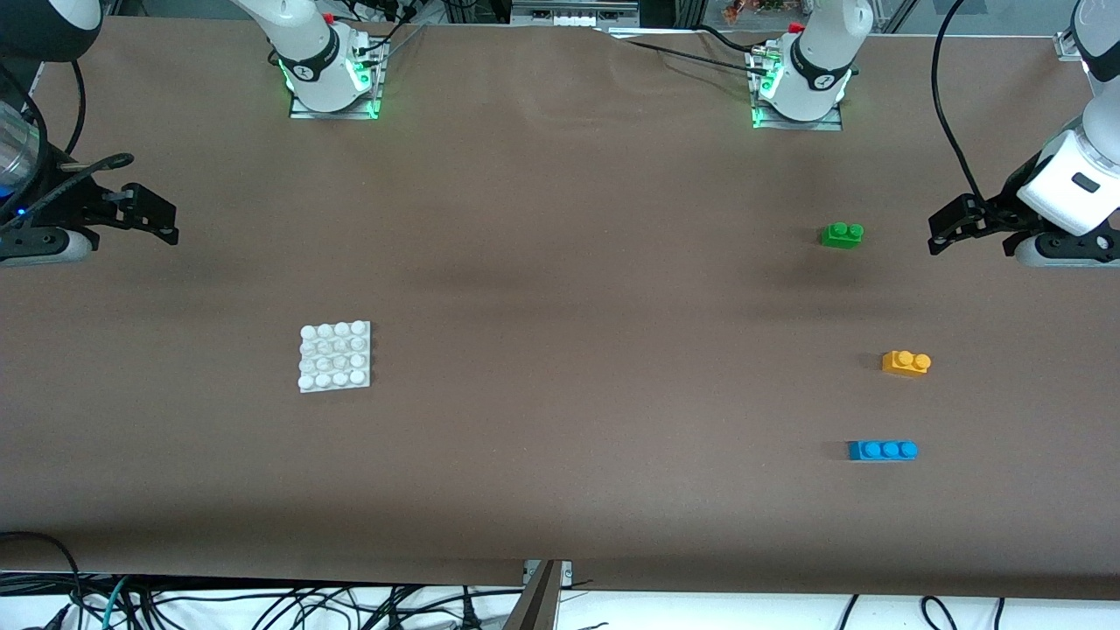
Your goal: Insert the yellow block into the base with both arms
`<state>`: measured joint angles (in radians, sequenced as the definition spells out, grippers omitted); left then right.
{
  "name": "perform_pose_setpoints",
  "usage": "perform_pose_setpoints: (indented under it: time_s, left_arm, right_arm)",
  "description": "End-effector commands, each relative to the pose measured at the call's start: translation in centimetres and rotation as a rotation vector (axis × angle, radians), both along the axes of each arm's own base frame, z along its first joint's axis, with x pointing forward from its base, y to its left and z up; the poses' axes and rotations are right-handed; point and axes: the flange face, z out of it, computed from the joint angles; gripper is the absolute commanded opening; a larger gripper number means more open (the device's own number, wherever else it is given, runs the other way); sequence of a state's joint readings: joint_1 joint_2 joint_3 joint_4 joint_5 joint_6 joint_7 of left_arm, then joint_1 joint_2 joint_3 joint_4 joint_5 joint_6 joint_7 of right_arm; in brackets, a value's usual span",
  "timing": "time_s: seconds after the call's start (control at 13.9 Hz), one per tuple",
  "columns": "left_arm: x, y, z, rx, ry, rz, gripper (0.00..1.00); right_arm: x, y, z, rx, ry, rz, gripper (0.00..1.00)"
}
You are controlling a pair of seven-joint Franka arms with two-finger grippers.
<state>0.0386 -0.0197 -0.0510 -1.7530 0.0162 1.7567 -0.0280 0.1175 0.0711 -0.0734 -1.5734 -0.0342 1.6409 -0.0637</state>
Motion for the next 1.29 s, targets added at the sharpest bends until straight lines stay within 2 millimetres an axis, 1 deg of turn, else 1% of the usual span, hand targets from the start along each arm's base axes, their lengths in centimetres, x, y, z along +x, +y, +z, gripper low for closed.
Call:
perform_pose_setpoints:
  time_s: [0.0,0.22,0.5,1.22]
  left_arm:
    - [-0.32,-0.08,0.76,-0.01,0.002,0.003,1.0]
    - [-0.32,-0.08,0.76,-0.01,0.002,0.003,1.0]
    - [-0.32,-0.08,0.76,-0.01,0.002,0.003,1.0]
    - [-0.32,-0.08,0.76,-0.01,0.002,0.002,1.0]
  right_arm:
    - [-0.02,-0.13,0.17,-0.01,-0.014,-0.029,1.0]
    - [0.28,0.37,0.94,-0.005,-0.039,-0.022,1.0]
    - [0.47,0.41,0.61,-0.004,-0.036,-0.022,1.0]
    - [0.47,0.53,0.68,-0.001,-0.037,-0.022,1.0]
